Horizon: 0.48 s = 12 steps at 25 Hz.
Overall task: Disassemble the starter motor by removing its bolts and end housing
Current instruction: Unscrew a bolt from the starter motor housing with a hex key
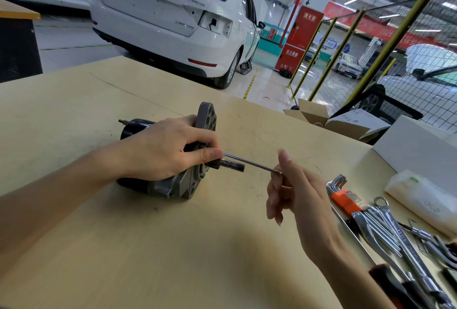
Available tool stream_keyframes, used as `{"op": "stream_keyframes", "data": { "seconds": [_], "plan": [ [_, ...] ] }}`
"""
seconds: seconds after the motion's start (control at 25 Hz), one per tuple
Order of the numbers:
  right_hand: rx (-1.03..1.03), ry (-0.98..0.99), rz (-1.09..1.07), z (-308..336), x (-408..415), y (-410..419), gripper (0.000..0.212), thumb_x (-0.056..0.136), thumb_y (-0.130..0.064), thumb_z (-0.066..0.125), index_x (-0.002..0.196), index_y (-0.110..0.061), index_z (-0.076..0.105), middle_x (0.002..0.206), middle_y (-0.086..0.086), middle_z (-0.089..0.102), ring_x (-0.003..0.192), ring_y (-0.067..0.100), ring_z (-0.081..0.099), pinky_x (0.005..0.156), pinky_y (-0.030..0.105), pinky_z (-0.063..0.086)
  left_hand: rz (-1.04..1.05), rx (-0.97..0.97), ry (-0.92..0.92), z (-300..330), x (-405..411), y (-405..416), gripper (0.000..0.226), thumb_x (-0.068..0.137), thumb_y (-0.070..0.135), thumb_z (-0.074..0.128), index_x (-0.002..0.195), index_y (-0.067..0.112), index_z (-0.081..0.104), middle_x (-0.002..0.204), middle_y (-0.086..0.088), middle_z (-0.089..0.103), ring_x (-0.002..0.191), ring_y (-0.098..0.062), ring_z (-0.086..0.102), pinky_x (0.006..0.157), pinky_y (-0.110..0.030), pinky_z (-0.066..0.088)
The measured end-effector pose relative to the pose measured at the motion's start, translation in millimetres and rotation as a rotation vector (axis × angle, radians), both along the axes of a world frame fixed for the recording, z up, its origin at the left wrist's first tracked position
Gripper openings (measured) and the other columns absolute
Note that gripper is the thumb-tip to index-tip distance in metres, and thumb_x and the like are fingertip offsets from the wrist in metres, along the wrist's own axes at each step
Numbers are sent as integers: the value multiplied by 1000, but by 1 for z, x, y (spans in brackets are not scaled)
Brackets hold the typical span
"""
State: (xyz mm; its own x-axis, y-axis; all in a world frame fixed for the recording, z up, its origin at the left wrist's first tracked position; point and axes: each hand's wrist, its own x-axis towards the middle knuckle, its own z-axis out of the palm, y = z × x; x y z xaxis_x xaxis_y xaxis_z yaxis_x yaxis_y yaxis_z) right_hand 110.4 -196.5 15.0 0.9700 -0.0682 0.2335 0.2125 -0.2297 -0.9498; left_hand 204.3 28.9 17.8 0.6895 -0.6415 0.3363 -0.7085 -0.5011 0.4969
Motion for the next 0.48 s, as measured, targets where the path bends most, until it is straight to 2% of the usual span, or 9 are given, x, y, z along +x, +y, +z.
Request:
{"op": "stream_keyframes", "data": {
  "seconds": [0.08,0.12,0.24,0.32,0.48],
  "plan": [
    [49,-8,18,-2,1,-2,54,91,-49,57,66,-3,49,55,10,49,44,23,50,40,27,38,-1,-6,2,0,0,0,19,83,70,38,79,60,54,89,18,48,87,2,52,72,-20,36],
    [77,-24,32,-3,1,-3,46,93,-42,57,68,-3,52,55,11,49,44,23,50,40,27,37,1,-9,2,0,0,0,21,83,71,38,80,59,54,89,19,48,87,2,52,73,-20,37],
    [113,-73,69,-3,2,-5,22,82,-20,47,72,-8,63,59,11,54,44,23,51,41,27,37,10,-7,-3,-1,2,0,25,83,71,37,82,56,56,88,15,49,86,0,52,73,-21,38],
    [80,-104,40,-3,2,-6,27,81,-10,45,76,-10,71,68,10,62,45,23,54,41,26,39,14,-14,-6,-2,2,1,29,82,72,38,85,52,58,87,16,48,86,0,52,72,-21,37],
    [47,-120,-36,-3,3,-4,49,93,8,39,79,-19,77,81,8,71,47,19,58,41,24,43,19,-19,-5,-2,3,0,33,81,73,39,88,48,60,87,17,49,86,-1,52,72,-22,38]
  ]
}}
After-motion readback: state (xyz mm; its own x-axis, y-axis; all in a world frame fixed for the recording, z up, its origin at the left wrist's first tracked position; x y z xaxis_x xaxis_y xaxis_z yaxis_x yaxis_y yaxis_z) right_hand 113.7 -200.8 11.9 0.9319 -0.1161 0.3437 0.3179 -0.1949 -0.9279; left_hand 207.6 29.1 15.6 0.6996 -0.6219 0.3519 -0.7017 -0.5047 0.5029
